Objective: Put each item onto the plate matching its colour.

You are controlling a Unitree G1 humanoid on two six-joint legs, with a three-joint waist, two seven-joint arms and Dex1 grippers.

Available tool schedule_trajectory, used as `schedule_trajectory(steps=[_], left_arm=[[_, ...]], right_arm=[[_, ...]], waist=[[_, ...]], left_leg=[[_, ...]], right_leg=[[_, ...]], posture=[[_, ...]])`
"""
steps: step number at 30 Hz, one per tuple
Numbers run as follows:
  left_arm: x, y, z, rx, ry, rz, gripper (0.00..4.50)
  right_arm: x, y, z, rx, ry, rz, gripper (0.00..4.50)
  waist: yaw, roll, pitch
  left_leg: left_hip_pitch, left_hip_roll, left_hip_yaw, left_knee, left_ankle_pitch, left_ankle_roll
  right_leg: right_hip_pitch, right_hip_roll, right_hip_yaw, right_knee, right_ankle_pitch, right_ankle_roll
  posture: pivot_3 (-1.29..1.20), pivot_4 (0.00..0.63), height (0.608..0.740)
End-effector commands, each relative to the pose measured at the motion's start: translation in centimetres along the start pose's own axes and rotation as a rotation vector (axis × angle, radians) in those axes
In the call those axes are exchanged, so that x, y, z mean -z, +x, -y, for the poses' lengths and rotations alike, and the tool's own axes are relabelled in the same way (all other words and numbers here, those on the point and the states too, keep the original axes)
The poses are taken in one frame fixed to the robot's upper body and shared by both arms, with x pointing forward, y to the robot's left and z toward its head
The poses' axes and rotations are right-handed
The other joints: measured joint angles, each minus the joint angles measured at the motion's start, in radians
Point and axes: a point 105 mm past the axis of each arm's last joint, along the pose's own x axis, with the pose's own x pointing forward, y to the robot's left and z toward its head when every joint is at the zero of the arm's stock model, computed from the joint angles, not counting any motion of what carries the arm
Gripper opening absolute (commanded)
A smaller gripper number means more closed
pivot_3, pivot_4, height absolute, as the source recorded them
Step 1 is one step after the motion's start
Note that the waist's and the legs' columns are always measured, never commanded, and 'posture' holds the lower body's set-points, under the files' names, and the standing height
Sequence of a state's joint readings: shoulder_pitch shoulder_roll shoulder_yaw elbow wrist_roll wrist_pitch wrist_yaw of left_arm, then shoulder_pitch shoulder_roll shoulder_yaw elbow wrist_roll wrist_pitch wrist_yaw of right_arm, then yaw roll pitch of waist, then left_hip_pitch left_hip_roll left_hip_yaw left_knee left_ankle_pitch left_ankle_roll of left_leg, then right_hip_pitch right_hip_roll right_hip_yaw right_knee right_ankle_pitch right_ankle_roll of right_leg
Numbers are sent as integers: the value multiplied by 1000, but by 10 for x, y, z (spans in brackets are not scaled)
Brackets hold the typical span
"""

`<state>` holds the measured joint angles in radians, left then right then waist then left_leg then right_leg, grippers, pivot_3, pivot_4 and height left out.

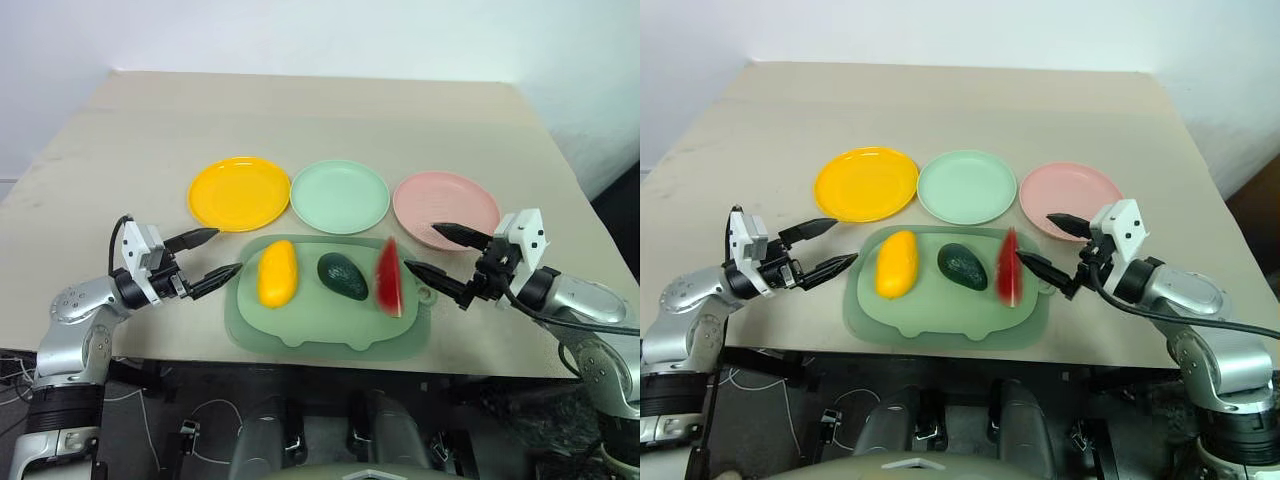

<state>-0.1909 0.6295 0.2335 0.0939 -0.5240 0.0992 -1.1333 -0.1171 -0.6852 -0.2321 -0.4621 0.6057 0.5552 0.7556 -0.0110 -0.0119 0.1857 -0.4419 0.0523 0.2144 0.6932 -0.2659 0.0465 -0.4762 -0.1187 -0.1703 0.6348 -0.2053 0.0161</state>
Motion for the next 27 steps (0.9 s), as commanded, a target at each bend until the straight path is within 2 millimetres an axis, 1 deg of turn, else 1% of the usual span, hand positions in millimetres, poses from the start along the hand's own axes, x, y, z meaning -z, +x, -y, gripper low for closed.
schedule_trajectory(steps=[1, 5, 7, 11, 13, 15, 18, 20, 23, 27], left_arm=[[-13, -1, -2, 7, 48, 23, 4492], [-16, 1, -4, 9, 53, 37, 4492], [-18, 4, -5, 14, 49, 45, 4492], [-15, 9, -6, 18, 47, 53, 4492], [-14, 12, -4, 28, 45, 57, 4492], [-14, 16, -3, 34, 45, 63, 4492], [-14, 18, -4, 29, 43, 71, 4492], [-16, 21, -5, 15, 37, 85, 4492], [-17, 23, -3, 28, 44, 79, 4492], [-18, 24, 1, 37, 44, 79, 4492]], right_arm=[[-7, -1, 2, 1, -30, 28, 4500], [-8, 1, -4, -3, -13, 36, 4500], [-7, 2, -6, -6, 25, 13, 4500], [-5, -1, -6, -4, 42, -39, 4500], [-8, -1, -6, 7, 52, -51, 4500], [-11, -2, -5, 17, 80, -67, 4500], [-7, -3, -4, 16, 160, -149, 4500], [-6, -1, 1, 34, 204, -179, 4500], [-8, 7, -4, -3, 261, -220, 4500], [-2, 9, -2, -2, 310, -280, 4500]], waist=[[0, 0, 0], [0, 0, 0], [-1, 0, 0], [0, 0, 0], [-1, 0, 0], [-1, 0, 0], [-1, 0, 0], [-1, 0, 0], [-2, 0, 0], [0, 0, 0]], left_leg=[[0, 0, 0, 0, 0, 0], [0, 0, 0, 0, 0, 0], [0, 0, 0, 0, 0, 0], [0, 0, 0, 0, 0, 0], [0, 0, 0, 0, 0, 0], [0, 0, 0, 0, 0, 0], [0, 0, 0, 0, 0, 0], [0, 0, 0, 1, 0, 0], [0, 0, 0, 1, 0, 0], [-1, 0, 0, 1, -1, 1]], right_leg=[[0, 0, 0, 0, 0, 0], [0, 0, 0, 0, 0, 0], [0, 0, 0, 0, 0, 0], [0, 0, 0, 0, 0, 0], [0, 0, 0, 0, 0, 0], [0, 0, 0, 0, 0, 0], [0, 0, 0, 0, 0, 0], [0, 0, 0, 0, 0, 0], [0, 0, 0, 0, 0, 0], [0, 0, 0, 0, 1, 1]], posture=[[0, 150, 696], [0, 150, 696], [0, 150, 696], [0, 150, 696], [0, 150, 696], [0, 150, 696], [0, 150, 696], [0, 150, 696], [0, 150, 696], [0, 150, 696]])
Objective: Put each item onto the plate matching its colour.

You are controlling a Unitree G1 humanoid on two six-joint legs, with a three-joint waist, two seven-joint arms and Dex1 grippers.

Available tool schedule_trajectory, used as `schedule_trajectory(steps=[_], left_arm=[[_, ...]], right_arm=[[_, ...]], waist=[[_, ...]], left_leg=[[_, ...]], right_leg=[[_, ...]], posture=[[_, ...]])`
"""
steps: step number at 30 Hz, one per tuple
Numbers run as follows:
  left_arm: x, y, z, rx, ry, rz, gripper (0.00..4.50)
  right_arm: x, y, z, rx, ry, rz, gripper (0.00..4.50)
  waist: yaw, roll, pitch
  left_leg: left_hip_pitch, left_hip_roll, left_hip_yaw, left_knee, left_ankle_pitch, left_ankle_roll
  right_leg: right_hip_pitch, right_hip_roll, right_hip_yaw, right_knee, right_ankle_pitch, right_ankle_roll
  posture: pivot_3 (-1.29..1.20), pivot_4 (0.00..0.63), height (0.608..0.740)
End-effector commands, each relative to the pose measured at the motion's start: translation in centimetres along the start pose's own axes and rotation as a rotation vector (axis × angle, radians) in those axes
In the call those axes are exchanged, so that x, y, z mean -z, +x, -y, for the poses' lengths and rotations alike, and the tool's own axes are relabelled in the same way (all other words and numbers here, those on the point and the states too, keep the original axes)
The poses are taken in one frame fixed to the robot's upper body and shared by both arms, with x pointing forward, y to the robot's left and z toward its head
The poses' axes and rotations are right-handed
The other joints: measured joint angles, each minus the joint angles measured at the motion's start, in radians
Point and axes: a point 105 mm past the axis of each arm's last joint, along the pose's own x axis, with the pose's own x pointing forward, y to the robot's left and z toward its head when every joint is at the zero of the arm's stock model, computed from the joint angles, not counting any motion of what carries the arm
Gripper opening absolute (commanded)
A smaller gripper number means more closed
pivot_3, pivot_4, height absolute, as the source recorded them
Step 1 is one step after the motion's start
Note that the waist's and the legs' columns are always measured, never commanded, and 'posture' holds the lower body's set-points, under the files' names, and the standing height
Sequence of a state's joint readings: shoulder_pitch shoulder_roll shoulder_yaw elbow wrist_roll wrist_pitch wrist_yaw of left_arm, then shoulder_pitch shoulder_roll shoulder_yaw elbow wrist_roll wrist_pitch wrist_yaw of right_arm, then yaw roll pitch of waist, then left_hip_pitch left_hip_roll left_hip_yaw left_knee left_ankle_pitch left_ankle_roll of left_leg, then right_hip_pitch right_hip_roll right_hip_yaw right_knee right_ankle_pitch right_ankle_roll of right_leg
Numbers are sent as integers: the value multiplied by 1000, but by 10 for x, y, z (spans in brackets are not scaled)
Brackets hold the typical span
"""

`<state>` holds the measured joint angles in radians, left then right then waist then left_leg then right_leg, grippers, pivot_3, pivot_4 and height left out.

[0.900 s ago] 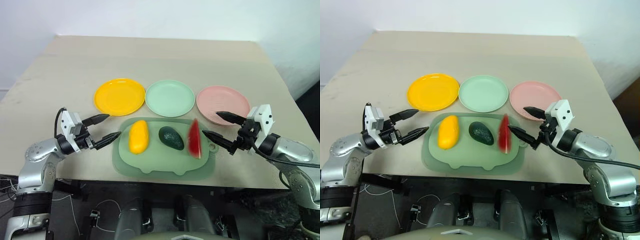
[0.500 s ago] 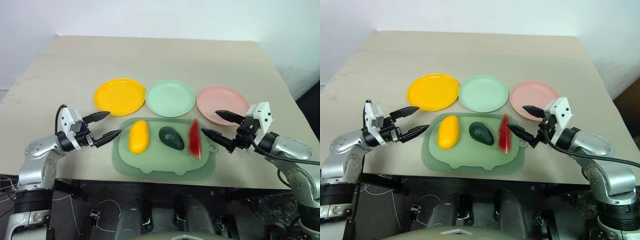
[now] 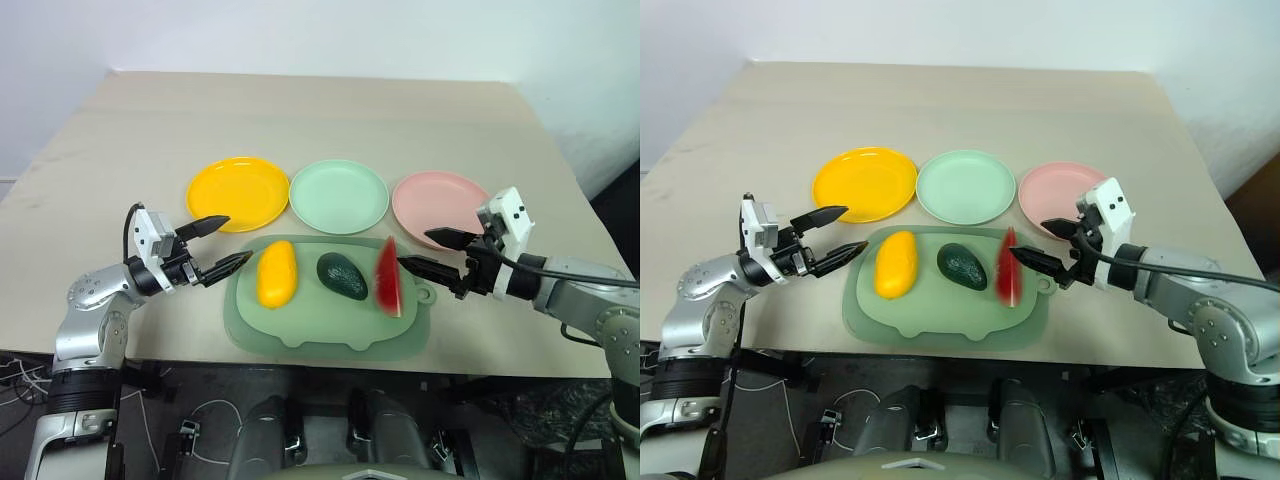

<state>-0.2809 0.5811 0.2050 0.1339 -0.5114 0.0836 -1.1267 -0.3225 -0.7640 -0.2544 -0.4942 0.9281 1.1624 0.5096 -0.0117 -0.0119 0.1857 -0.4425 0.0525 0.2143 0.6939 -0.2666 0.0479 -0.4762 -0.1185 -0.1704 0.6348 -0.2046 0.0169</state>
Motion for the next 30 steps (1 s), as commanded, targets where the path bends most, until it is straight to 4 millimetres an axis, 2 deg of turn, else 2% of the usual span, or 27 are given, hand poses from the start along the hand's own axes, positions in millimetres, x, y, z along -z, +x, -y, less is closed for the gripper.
schedule_trajectory(steps=[1, 14, 22, 26, 30], left_arm=[[-9, 4, 7, 26, 25, 14, 4492], [-17, 23, 11, 59, 32, 35, 4492], [-11, 18, 11, 59, 21, 32, 4492], [-8, 11, 3, 27, 16, 32, 4492], [-4, 11, 6, 24, 15, 28, 4492]], right_arm=[[-1, 2, 1, 4, 28, -32, 4500], [19, 22, -6, -23, 77, -167, 4500], [32, 36, 0, 17, 73, -242, 4500], [38, 36, 9, 56, 39, -307, 4500], [36, 36, 13, 63, 8, -319, 4500]], waist=[[0, 0, 0], [-2, 0, 0], [-2, 0, 0], [-1, 0, 0], [-2, 0, 0]], left_leg=[[0, 0, 0, 0, 0, 0], [-1, 0, 0, 1, 0, 1], [-1, 0, 0, 1, 0, 1], [-1, 0, 1, 1, -1, 1], [-1, 0, 1, 1, -1, 1]], right_leg=[[0, 0, 0, 0, 0, 1], [0, 0, 0, 0, 1, 1], [0, 0, 0, 0, 1, 1], [-1, 0, 0, 0, 1, 1], [-1, 0, 0, 0, 0, 1]], posture=[[0, 150, 696], [0, 150, 696], [0, 150, 696], [0, 150, 696], [0, 150, 696]])
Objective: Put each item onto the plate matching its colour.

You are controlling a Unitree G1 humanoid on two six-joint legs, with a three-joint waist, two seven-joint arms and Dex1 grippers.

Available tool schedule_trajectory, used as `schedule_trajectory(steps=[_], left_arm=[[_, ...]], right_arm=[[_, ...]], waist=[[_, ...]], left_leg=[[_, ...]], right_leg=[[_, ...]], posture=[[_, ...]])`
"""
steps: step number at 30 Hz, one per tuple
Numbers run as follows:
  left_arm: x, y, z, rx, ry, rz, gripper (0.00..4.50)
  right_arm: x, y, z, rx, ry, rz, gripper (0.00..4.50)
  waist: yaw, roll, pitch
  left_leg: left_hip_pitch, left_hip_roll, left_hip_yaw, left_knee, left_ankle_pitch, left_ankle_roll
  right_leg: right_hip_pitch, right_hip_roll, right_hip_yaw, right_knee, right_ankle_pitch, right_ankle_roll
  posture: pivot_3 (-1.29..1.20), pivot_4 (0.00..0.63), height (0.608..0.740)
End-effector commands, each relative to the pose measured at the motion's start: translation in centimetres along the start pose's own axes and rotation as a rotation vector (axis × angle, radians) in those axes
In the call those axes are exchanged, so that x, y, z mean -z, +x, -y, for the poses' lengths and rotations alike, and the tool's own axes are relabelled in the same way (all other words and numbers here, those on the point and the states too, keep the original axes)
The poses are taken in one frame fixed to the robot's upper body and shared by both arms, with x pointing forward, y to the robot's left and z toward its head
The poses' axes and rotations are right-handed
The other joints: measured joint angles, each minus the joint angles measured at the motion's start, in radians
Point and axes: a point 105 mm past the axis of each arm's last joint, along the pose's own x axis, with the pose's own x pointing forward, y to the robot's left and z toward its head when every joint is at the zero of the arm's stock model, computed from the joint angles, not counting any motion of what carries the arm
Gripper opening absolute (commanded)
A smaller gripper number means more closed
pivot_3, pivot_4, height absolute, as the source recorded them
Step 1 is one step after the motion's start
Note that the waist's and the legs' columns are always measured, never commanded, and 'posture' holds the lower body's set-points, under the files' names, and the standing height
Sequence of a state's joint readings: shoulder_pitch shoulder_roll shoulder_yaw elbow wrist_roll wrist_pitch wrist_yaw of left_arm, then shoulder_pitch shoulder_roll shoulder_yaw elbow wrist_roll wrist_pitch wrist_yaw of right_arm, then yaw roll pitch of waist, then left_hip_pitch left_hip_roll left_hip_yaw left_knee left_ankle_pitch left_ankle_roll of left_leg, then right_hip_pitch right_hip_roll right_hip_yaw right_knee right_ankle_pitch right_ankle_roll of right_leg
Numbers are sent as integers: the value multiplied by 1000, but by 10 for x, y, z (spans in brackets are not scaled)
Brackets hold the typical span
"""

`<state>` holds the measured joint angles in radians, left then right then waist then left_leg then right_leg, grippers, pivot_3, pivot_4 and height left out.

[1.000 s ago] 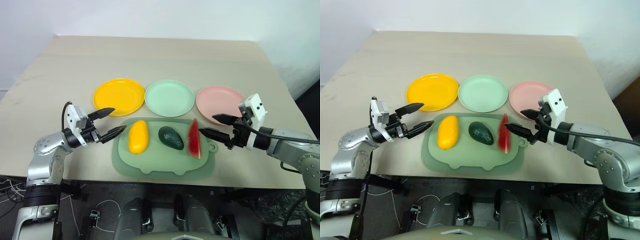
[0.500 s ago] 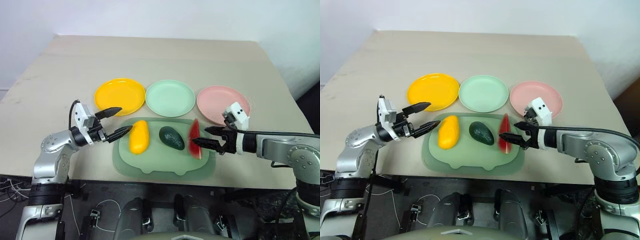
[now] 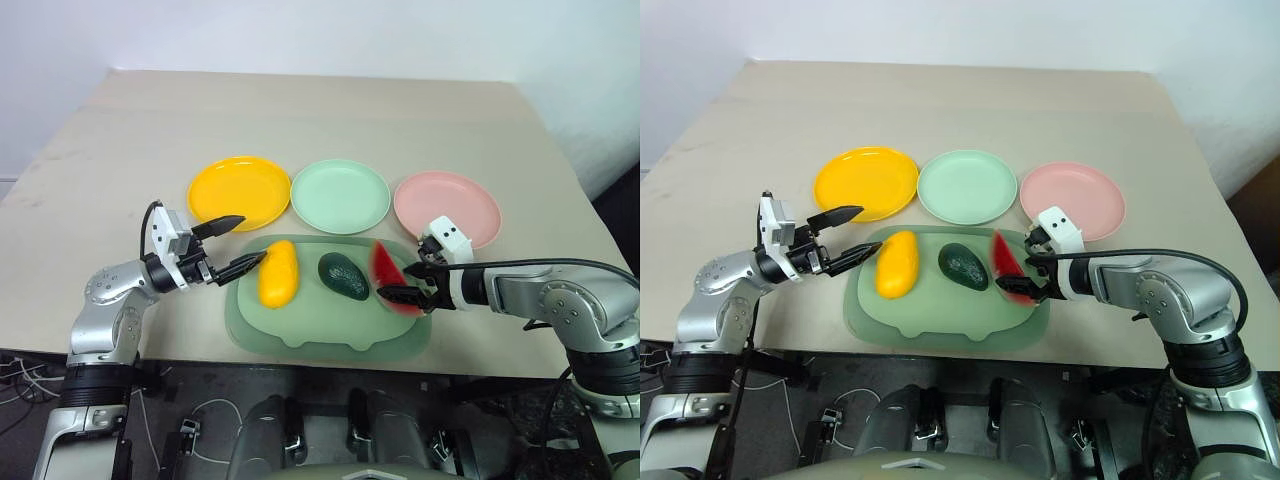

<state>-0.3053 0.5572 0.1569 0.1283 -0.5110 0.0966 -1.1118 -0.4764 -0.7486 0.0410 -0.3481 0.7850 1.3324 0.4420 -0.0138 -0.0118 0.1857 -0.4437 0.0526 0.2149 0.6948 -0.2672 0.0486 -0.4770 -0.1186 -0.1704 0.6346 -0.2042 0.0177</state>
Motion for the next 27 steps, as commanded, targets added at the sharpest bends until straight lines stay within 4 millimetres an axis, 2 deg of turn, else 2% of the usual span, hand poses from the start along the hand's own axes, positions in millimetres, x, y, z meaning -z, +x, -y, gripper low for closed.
schedule_trajectory(steps=[1, 7, 10, 14, 16, 20, 21, 25, 27], left_arm=[[-5, -4, 0, -14, 34, 19, 4492], [-6, -5, 2, -35, 38, 30, 4492], [-7, -7, 0, -48, 42, 33, 4500], [-6, -11, -1, -56, 46, 28, 4500], [-6, -12, -1, -59, 46, 30, 4500], [-8, -12, 3, -63, 47, 33, 4500], [-8, -12, 4, -64, 47, 32, 4500], [-9, -12, 2, -70, 44, 29, 4500], [-9, -12, 1, -71, 43, 29, 4500]], right_arm=[[-10, -3, 3, 16, -32, 27, 4500], [-13, -2, 5, 17, -97, 20, 4500], [-14, -1, 9, 32, -120, 10, 3884], [-16, -3, 7, 19, -148, 9, 2527], [-18, -6, 6, 10, -159, 17, 2059], [-36, -23, 5, 2, -195, 99, 991], [-40, -27, 6, 8, -199, 123, 799], [-55, -39, 16, 55, -191, 176, 779], [-57, -40, 15, 46, -188, 189, 375]], waist=[[0, 0, 0], [1, 0, 0], [0, 0, 0], [0, 0, 0], [-1, 0, 0], [2, 0, 0], [3, 0, 0], [1, 0, 0], [0, 0, 0]], left_leg=[[0, 0, 0, 0, 0, 0], [0, 0, 0, 0, 0, 0], [0, 0, 0, 0, 0, 0], [0, 0, 0, 0, 0, 0], [0, 0, 0, 0, 0, 0], [0, 0, 0, 0, 0, 0], [0, 0, 0, 0, 0, 0], [-1, 0, 0, 0, 0, 0], [-1, 0, 0, 0, 0, 0]], right_leg=[[0, 0, 0, 0, 0, 0], [0, 0, 0, 0, 0, 0], [0, 0, 0, 0, -1, -1], [0, 0, 0, 0, -1, -1], [0, 0, 0, 0, -1, -1], [0, 0, 0, -1, -1, -1], [0, 0, 0, -1, -1, -1], [-1, 0, 0, -1, -1, -1], [-1, 0, 0, -1, -1, -1]], posture=[[0, 150, 696], [0, 150, 696], [0, 150, 696], [0, 150, 696], [0, 150, 696], [0, 150, 696], [0, 150, 696], [0, 150, 696], [0, 150, 696]])
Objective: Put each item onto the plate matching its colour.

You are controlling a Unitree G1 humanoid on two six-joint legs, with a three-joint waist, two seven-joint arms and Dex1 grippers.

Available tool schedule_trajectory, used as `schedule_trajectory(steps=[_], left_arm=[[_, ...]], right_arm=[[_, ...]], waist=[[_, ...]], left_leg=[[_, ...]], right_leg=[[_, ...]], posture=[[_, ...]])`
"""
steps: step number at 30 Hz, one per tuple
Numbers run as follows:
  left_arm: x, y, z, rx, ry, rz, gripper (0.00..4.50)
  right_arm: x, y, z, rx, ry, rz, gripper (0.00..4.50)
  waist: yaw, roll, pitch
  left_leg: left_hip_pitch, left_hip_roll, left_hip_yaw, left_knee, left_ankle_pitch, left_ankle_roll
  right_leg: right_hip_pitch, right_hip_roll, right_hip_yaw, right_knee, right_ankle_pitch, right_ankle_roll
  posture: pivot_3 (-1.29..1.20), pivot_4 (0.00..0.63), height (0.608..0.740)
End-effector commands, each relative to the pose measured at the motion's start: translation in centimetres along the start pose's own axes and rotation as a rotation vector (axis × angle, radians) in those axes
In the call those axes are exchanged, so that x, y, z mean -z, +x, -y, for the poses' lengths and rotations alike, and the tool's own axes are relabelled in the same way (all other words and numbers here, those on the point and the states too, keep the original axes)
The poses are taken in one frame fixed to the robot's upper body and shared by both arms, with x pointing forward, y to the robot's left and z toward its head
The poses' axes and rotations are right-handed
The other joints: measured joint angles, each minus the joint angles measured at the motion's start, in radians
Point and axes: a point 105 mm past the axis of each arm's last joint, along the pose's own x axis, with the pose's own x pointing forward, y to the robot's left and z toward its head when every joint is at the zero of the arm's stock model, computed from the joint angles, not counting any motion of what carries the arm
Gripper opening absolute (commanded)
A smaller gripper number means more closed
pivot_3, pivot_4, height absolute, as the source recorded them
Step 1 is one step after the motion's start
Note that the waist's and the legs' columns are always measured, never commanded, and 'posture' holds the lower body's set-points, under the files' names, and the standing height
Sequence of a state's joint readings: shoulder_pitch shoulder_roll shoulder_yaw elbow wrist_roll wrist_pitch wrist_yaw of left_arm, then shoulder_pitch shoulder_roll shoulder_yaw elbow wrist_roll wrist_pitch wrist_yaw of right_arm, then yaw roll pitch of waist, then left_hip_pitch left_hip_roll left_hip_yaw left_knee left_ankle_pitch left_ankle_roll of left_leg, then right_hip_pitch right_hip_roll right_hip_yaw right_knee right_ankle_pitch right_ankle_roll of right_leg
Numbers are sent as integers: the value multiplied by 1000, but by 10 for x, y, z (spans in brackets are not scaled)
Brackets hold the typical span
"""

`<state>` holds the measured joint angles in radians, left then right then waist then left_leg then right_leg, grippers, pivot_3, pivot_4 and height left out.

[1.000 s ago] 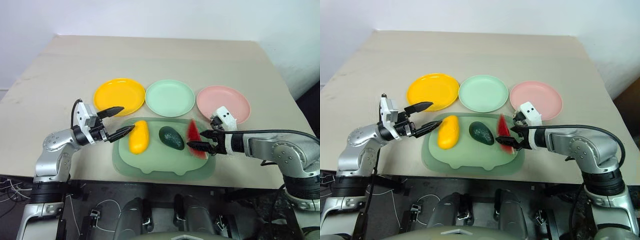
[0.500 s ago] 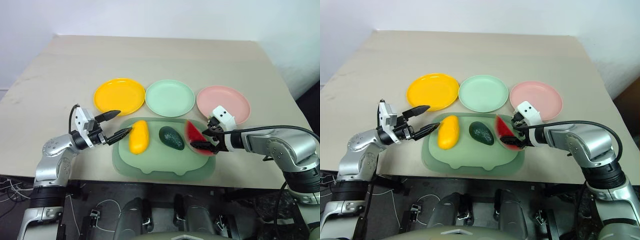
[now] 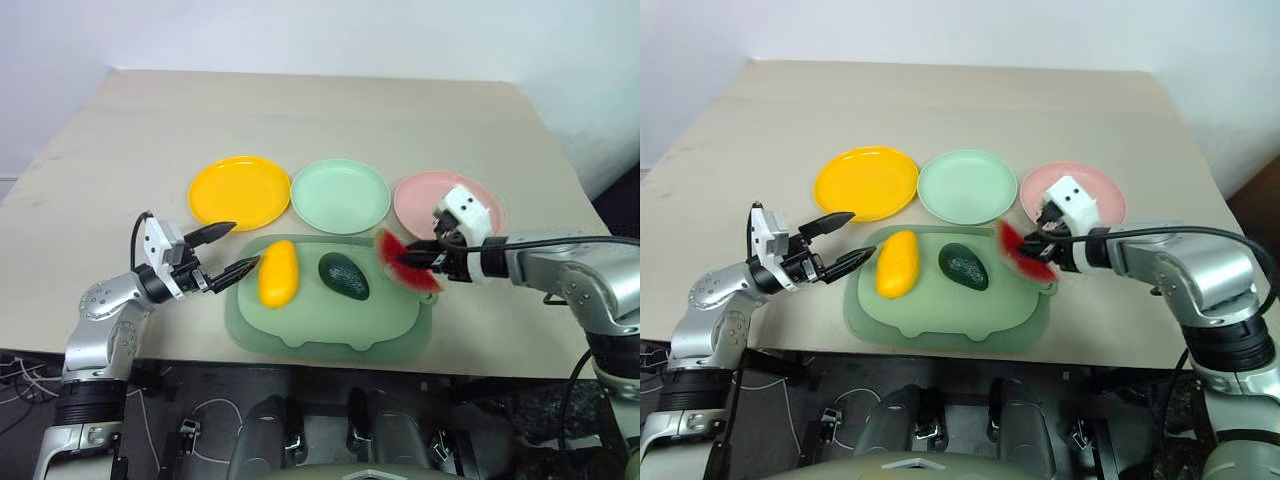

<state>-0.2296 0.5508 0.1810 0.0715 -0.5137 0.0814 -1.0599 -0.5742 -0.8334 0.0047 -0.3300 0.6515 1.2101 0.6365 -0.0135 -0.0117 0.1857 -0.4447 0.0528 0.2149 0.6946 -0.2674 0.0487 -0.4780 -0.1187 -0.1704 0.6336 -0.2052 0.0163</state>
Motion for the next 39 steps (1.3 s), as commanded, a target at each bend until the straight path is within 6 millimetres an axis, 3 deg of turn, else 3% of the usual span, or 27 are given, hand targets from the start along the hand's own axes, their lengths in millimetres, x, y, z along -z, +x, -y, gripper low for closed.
schedule_trajectory(steps=[1, 11, 12, 16, 25, 29, 39], left_arm=[[-13, -1, -3, -8, 39, 30, 4500], [-12, -5, -7, -20, 44, 28, 4500], [-12, -6, -7, -21, 45, 27, 4500], [-10, -8, -6, -23, 42, 22, 4500], [-11, -7, -6, -17, 42, 18, 4500], [-12, -6, -6, -14, 43, 16, 4500], [-16, -4, -5, -7, 42, 20, 4500]], right_arm=[[-14, -8, 3, 8, -18, 55, 44], [-12, 0, 1, 19, -103, 54, 14], [-14, -1, 1, 16, -116, 65, 183], [-16, -5, 2, 14, -130, 71, 1240], [-22, -17, -1, 3, -174, 104, 4413], [-17, -27, 2, 21, -216, 115, 4464], [27, -46, 3, 29, -416, 17, 4464]], waist=[[0, 0, 0], [0, 0, 0], [0, 0, 0], [-1, 0, 0], [0, 0, 0], [2, 0, 0], [-1, 0, 0]], left_leg=[[0, 0, 0, 0, 0, 0], [0, 0, 0, -1, 0, 0], [0, 0, 0, -1, 0, 0], [0, 0, 0, -1, 0, 0], [0, 0, 0, -2, 0, 0], [0, 0, 0, -2, 0, 0], [1, 0, 0, -3, 0, 0]], right_leg=[[0, 0, 0, 0, 0, 0], [-1, 0, 0, 0, 0, 0], [-1, 0, 0, 0, 0, 0], [-1, 0, 0, 0, 0, 0], [-1, 0, 0, -1, 0, 0], [-1, 0, 0, -1, 0, 0], [0, 0, 0, -2, -2, 3]], posture=[[0, 150, 696], [0, 150, 696], [0, 150, 696], [0, 150, 696], [0, 150, 696], [0, 150, 696], [0, 150, 696]])
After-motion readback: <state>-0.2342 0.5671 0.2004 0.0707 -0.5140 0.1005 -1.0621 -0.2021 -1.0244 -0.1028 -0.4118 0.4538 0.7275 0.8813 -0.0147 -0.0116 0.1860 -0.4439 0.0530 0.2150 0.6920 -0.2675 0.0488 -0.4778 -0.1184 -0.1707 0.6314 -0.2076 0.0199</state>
